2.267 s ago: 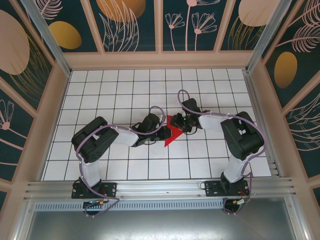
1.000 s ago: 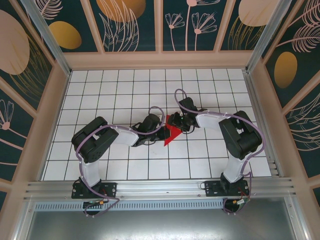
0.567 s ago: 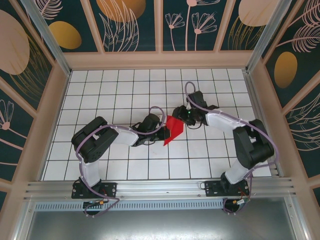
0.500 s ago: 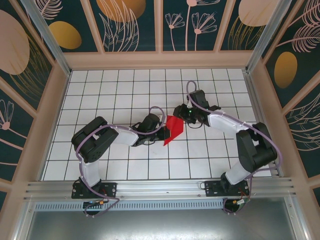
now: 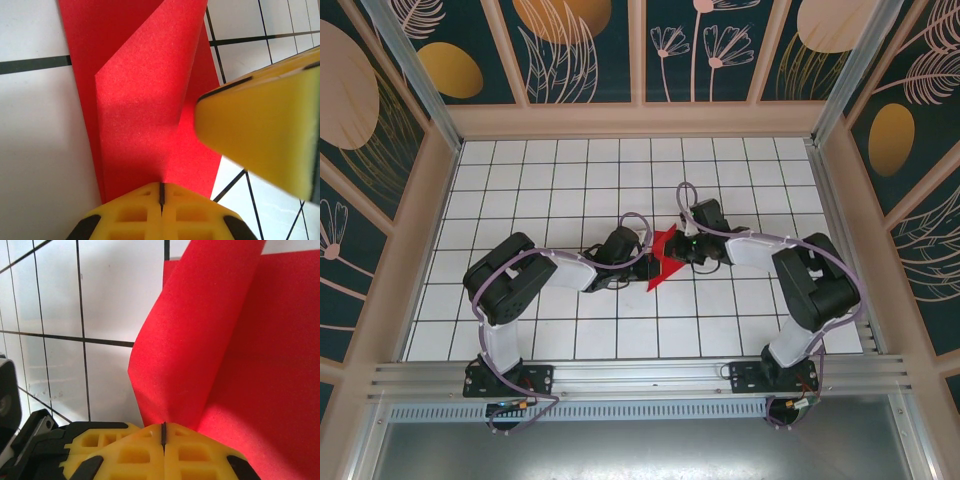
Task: Fold a paper plane with a square sheet of paper (pick it up from the middle)
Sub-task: Fourth fold the wing at the center of the table.
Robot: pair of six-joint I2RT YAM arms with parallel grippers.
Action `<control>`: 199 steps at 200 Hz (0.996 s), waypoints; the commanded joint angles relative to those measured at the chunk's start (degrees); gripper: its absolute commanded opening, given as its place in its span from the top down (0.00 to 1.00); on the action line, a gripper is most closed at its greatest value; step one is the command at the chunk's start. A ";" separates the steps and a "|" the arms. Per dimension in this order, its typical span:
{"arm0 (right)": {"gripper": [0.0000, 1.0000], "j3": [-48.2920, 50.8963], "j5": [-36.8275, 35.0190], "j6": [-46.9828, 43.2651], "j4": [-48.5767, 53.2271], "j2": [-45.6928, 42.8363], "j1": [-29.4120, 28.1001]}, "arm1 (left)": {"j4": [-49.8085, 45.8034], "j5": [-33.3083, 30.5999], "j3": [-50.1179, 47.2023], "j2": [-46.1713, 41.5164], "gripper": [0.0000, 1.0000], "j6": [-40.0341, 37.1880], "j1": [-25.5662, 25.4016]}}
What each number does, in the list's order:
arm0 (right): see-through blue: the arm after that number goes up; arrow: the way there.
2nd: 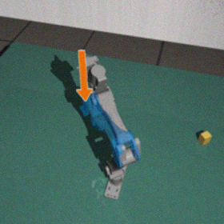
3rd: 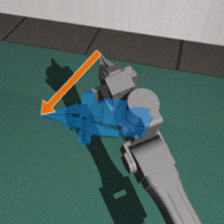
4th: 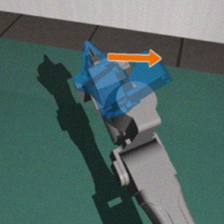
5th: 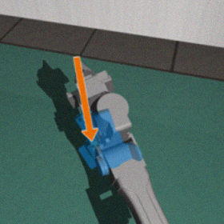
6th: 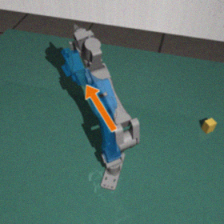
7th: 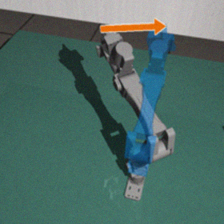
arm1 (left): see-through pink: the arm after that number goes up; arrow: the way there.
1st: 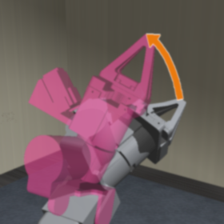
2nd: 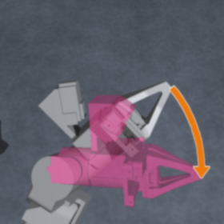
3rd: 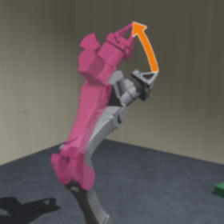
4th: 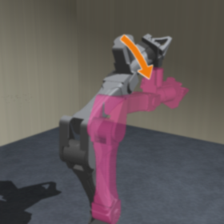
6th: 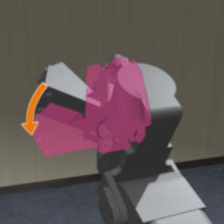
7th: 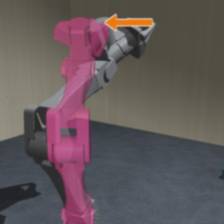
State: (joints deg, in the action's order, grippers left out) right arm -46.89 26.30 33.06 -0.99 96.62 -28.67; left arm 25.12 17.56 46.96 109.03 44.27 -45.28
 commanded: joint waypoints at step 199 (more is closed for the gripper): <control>1.00 1.66 -5.79 2.32 -2.13 3.45 4.64 | -13.17 1.29 -2.83 0.63 1.00 -9.64 0.78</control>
State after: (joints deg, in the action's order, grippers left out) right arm -47.94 27.33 33.61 -2.76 102.43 -26.41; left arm 23.79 18.06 47.31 108.90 39.05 -45.25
